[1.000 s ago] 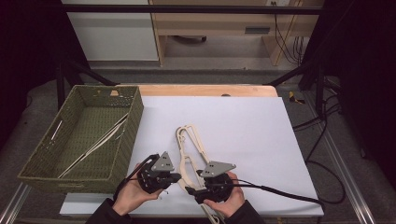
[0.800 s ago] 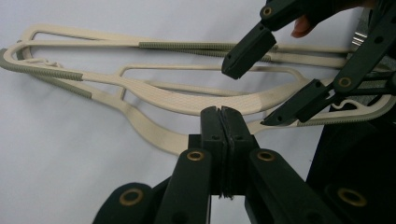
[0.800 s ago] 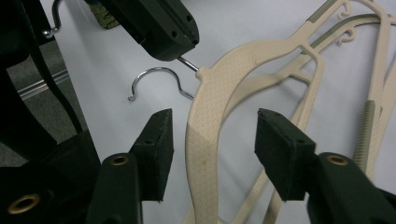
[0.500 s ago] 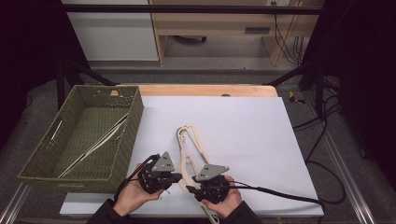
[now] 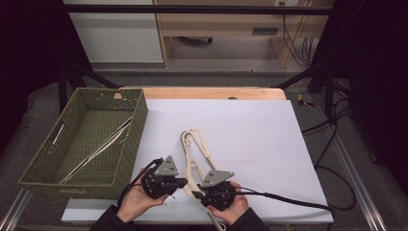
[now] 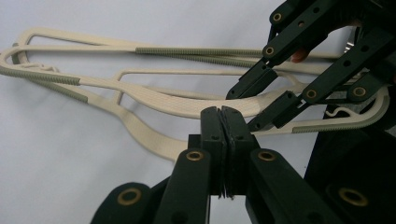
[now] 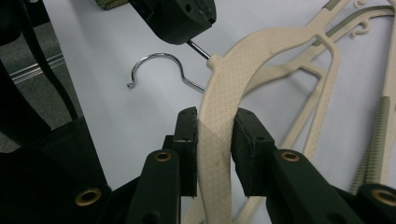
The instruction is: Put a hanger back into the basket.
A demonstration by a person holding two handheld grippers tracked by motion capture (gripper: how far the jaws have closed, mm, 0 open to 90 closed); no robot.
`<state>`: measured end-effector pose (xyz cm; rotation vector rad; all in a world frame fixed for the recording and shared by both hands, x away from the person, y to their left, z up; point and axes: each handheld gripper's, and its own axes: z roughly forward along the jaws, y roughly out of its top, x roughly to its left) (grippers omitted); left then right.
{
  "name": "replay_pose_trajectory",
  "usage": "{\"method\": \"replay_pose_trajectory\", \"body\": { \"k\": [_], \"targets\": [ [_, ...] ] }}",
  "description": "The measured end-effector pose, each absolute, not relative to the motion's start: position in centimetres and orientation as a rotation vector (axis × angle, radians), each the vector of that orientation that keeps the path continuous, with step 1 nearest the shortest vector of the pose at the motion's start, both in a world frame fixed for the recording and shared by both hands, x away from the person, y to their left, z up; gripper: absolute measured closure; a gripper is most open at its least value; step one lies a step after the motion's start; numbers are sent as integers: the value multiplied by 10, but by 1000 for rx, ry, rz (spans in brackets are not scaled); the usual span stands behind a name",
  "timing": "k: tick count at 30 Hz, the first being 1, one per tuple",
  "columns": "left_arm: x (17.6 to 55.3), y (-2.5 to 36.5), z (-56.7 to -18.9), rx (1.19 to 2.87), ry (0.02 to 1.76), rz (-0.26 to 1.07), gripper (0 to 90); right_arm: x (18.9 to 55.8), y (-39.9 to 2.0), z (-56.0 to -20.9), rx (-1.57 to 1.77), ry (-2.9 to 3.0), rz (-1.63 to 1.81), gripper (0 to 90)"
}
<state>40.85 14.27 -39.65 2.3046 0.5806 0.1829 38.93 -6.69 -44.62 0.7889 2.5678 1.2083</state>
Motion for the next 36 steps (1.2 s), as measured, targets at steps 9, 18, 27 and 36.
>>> {"method": "replay_pose_trajectory", "body": {
  "k": [9, 18, 27, 36],
  "targets": [
    [410, 173, -372, 2033, 627, 282, 475, 390, -71, -440, 807, 2556, 1185, 737],
    [417, 208, -361, 1879, 717, 378, 245, 390, -79, -429, 826, 2516, 1171, 751],
    [419, 208, -366, 1877, 725, 391, 105, 392, -101, -410, 891, 2431, 1174, 786],
    [421, 207, -372, 1889, 733, 371, 70, 395, -128, -394, 945, 2331, 1158, 864]
  ]
}}
